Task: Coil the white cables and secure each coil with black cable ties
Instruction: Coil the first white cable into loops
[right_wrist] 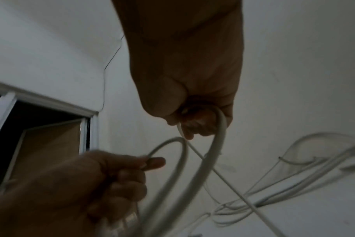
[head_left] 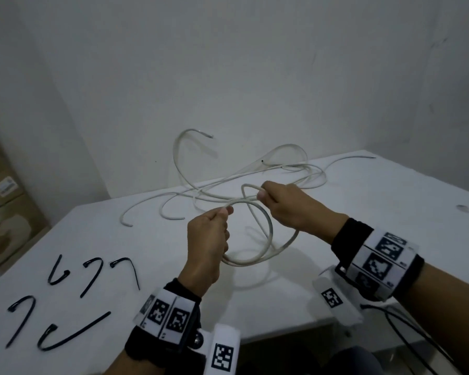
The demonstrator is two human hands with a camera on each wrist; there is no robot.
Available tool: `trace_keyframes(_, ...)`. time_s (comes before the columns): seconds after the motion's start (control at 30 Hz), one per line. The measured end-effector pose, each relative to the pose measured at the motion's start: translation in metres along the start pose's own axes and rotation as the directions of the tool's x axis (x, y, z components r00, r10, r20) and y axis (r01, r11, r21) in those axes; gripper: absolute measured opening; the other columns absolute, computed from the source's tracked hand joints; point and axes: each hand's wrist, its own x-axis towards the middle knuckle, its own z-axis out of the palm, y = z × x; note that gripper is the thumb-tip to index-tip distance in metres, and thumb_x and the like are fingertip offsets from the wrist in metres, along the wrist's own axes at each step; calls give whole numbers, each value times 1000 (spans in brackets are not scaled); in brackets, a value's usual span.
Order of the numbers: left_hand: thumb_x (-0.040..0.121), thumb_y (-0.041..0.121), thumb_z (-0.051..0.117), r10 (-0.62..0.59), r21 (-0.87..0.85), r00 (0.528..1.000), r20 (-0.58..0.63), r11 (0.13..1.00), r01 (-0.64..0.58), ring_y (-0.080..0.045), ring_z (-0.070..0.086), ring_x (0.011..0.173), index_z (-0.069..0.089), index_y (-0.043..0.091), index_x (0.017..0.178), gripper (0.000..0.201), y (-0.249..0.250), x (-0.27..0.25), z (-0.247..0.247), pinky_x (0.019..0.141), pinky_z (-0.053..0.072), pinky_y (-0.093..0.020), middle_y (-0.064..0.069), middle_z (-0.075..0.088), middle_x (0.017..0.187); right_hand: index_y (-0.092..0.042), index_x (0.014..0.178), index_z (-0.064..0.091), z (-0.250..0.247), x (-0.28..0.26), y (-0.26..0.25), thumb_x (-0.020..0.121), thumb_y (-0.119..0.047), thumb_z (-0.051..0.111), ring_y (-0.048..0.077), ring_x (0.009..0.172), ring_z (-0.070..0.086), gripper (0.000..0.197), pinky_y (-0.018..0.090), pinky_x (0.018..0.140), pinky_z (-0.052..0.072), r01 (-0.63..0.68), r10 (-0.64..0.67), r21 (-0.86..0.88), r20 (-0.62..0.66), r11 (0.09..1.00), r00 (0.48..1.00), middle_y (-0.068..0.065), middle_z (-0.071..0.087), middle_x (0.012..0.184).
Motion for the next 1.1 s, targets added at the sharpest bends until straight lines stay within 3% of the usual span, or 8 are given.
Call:
trace_keyframes(0.17,96,17,53,139,96,990,7,986,-140,-9,37,55,72,14,100,20,-6,-4,2,49,32,-19,15,45,49,-14,104,59,-7,-4,-10,102,-27,34,5,56,41,28,18,53,31,90,-84,175,-43,980,996,-10,45,66)
trace_keyframes(0.37,96,19,54,270,199,954,131,935,-293,-4,42,54,71,35,93,24,-1,-8,4,54,35,-19,16,54,51,-12,104,68,-3,3,-10,100,-25,41,16,81,53,30,22,66,40,90,-96,269,8,959,995,7,54,91)
trace_keyframes(0.47,97,20,52,318,235,927,200,903,-360,-6,41,53,67,41,91,27,0,-10,5,52,36,-19,10,54,58,-7,111,64,0,4,-6,101,-25,40,24,75,66,31,30,63,50,39,-109,460,127,887,986,11,65,89)
trace_keyframes(0.6,96,22,55,390,282,906,166,861,-423,-5,42,50,51,25,95,6,-3,-11,6,49,37,-16,-6,56,68,-7,113,61,1,0,-1,100,-27,43,24,49,61,30,26,41,48,1,-156,596,209,803,965,11,62,70)
trace_keyframes(0.73,96,21,55,444,322,882,159,821,-472,-2,38,40,41,12,99,17,-3,-9,8,42,31,-12,-1,47,59,-5,104,62,3,0,-8,101,-33,38,16,43,49,36,23,39,42,-16,-120,551,208,834,971,5,52,62)
trace_keyframes(0.9,95,19,55,469,332,854,224,788,-519,-4,39,42,33,25,121,35,0,-8,7,46,34,-14,3,47,55,-9,80,58,5,-2,-10,101,-33,37,13,42,33,38,22,37,38,-25,-80,468,203,883,976,1,41,59)
trace_keyframes(1.0,96,18,54,447,408,841,307,736,-540,1,48,50,50,20,120,24,2,-6,3,52,37,-10,7,58,64,-8,80,59,3,-5,-5,99,-38,40,12,40,32,41,23,38,39,-9,-118,503,220,864,968,-7,39,50)
trace_keyframes(1.1,96,20,56,443,430,833,331,715,-551,-5,59,67,59,13,109,15,5,-3,2,57,44,-15,1,69,85,-9,92,59,5,-7,-6,99,-37,42,16,46,41,33,27,42,44,-9,-86,457,187,889,979,-1,45,59)
